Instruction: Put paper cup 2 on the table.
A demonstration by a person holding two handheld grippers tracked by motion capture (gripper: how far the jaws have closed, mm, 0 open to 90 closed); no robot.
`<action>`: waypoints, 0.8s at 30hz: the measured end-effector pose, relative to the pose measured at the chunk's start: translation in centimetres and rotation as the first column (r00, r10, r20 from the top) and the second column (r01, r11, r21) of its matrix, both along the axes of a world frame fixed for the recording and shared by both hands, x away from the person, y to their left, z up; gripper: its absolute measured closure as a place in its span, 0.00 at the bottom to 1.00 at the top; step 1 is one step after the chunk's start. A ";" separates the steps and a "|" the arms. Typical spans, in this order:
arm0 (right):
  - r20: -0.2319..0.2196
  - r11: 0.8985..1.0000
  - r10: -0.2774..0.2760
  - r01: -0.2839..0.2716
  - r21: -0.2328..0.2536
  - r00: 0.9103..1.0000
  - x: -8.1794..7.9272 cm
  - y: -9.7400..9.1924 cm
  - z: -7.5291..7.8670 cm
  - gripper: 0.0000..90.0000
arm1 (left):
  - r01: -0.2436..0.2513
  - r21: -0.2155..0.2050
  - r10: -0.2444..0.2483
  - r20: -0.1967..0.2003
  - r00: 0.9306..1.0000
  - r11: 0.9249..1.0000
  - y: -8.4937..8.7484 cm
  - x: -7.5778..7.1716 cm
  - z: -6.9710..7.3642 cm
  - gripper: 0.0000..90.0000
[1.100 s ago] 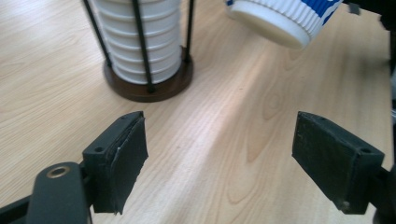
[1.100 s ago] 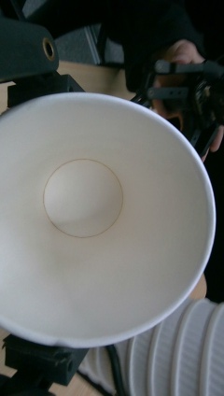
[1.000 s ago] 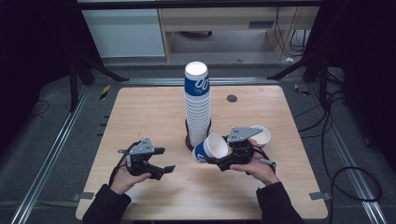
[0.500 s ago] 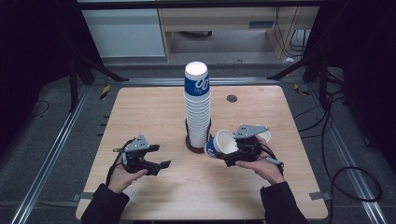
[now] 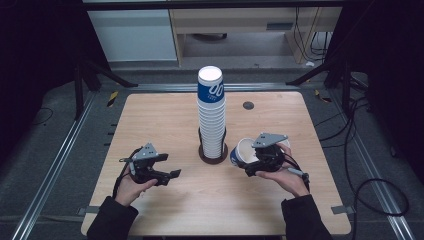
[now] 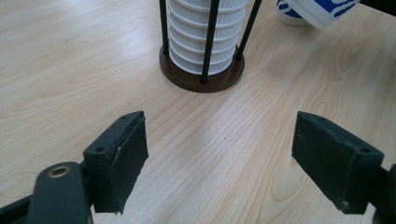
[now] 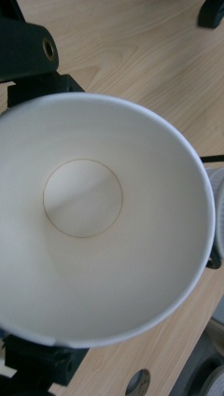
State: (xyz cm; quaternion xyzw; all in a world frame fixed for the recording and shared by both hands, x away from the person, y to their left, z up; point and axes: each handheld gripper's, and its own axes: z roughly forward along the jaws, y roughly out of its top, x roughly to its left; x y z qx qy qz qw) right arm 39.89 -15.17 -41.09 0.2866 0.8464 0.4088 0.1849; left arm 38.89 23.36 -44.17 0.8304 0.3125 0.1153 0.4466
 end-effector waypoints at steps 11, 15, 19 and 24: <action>-0.050 0.995 -0.044 0.039 -0.093 0.998 0.4 -0.7 -0.6 0.18 | -0.006 0.008 0.006 -0.004 1.000 1.000 0.2 0.1 -0.1 0.20; -0.070 0.992 -0.037 0.029 -0.119 0.997 0.3 -0.7 -0.8 0.18 | -0.004 0.004 0.004 0.002 1.000 1.000 0.1 0.0 -0.1 0.20; -0.084 0.988 -0.019 0.006 -0.154 0.996 0.3 -0.4 -1.2 0.18 | -0.004 0.008 0.004 -0.003 1.000 1.000 0.1 0.0 -0.2 0.20; -0.113 0.982 -0.015 -0.007 -0.190 0.993 0.3 -0.4 -1.7 0.18 | -0.003 0.013 0.003 0.001 1.000 1.000 0.1 -0.1 -0.1 0.20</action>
